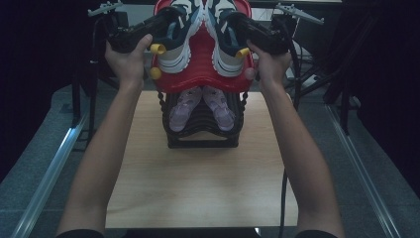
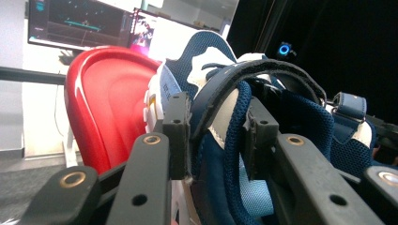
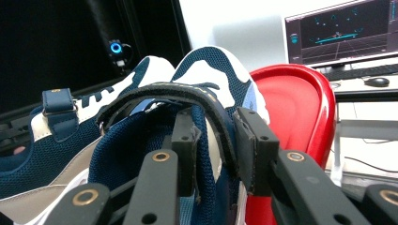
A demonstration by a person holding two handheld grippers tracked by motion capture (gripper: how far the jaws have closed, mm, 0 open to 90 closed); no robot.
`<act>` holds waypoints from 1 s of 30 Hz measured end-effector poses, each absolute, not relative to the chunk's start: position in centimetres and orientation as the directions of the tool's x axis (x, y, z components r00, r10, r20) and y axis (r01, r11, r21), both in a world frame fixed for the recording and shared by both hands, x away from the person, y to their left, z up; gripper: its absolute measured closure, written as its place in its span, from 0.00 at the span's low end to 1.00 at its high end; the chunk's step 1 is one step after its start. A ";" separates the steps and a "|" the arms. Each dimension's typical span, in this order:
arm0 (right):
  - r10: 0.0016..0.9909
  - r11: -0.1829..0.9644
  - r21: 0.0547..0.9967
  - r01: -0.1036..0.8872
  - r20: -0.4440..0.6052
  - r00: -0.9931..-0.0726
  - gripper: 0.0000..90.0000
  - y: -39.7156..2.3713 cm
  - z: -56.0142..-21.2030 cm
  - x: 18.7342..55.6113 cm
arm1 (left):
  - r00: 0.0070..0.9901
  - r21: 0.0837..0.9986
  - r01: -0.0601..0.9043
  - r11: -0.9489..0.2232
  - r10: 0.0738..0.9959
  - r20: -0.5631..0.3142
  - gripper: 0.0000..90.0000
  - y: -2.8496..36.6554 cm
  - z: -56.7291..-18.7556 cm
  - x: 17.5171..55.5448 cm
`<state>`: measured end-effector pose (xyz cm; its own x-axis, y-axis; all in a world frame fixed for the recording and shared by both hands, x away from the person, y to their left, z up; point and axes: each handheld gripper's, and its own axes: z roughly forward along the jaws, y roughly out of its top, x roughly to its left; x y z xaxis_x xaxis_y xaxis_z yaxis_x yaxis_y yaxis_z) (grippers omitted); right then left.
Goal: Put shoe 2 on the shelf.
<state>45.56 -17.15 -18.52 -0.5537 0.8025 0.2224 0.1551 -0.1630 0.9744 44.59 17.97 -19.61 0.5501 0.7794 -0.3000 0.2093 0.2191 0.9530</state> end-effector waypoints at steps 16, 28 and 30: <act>0.808 -0.061 0.984 0.169 0.148 -0.571 0.71 -16.7 -19.8 46.5 | 0.560 0.966 0.214 0.145 0.792 -0.243 0.63 16.6 -21.4 45.2; 0.698 -0.160 0.958 0.237 0.280 -0.660 0.43 -18.0 -20.0 47.1 | 0.581 0.953 0.233 0.196 0.757 -0.298 0.45 17.8 -21.1 45.0; 0.695 -0.162 0.958 0.236 0.280 -0.662 0.42 -18.1 -19.9 46.9 | 0.587 0.954 0.231 0.190 0.755 -0.292 0.44 17.9 -21.0 44.8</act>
